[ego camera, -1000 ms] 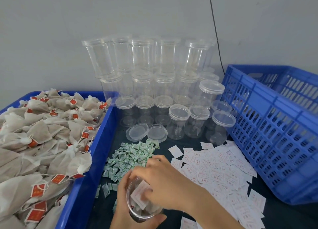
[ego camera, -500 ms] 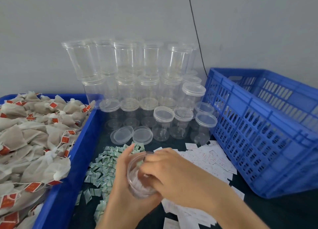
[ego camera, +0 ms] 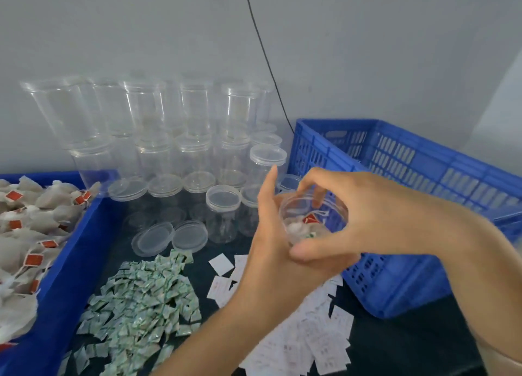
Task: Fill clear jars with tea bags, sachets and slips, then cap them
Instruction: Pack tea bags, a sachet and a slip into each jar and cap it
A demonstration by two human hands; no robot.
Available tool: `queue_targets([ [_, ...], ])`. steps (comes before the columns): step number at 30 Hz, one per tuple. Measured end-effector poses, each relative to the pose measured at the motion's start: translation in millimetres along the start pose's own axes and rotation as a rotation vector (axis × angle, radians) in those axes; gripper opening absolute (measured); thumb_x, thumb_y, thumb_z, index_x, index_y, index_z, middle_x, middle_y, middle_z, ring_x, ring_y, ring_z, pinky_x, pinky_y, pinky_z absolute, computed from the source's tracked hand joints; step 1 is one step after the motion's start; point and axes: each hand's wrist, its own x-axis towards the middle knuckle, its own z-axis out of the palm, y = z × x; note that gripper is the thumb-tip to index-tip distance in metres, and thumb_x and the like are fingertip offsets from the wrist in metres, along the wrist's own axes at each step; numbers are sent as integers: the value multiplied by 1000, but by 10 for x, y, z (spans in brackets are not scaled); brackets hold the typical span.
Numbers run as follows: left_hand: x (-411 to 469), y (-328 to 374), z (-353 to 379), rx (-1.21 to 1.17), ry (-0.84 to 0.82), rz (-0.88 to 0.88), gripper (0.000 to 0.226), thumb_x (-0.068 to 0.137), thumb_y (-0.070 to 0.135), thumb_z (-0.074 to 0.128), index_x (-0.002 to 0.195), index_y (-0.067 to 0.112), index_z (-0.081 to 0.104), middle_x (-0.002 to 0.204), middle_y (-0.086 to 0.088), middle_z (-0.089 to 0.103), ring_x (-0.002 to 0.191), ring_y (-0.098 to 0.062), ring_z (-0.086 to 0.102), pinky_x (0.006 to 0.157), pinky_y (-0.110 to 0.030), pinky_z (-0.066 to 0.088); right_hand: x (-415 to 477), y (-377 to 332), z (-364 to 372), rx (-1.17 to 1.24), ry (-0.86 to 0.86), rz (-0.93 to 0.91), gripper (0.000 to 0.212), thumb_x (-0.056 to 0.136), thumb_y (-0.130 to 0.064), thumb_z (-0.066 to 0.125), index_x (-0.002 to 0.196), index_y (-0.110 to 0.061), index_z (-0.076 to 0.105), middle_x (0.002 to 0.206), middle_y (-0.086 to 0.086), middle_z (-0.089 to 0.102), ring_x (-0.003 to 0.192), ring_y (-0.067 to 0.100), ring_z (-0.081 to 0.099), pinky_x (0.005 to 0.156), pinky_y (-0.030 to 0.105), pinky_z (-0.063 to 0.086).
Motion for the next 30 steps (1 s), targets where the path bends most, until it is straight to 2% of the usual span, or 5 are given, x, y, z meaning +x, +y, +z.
queue_targets([
  [5,361,194,99,99,-89,-1,102,79,27,78,152,30,7,145,21,27,121,28,28,89,6,29,19,440,-506,123,245,136,75,46,-89,59,105,-44,59,94,-21,66,71,-4,58,68,26,41],
  [11,668,77,357,349,-230,14,37,98,28,53,134,25,49,135,20,46,102,17,45,87,0,34,91,1108,-960,-203,662,446,77,69,-73,70,123,-23,48,121,5,62,107,33,59,84,43,41],
  [20,954,-230,1018,715,-582,224,53,100,1,35,151,12,28,160,-2,23,146,-17,20,116,-34,22,324,1965,-372,-91,-142,769,50,87,-35,74,121,-3,57,91,11,58,66,25,58,62,33,53],
  [25,970,-336,1040,719,-600,224,55,99,-1,36,151,12,26,161,1,18,148,-12,11,120,-35,15,382,2346,161,-27,-423,880,51,110,-32,32,154,-8,29,156,15,36,139,32,42,114,49,36],
  [30,955,-335,1014,679,-603,203,59,97,-4,37,151,15,26,161,4,18,148,-9,10,120,-38,17,430,2308,212,-120,-419,990,55,111,-31,26,156,0,22,164,15,21,148,31,29,118,43,28],
])
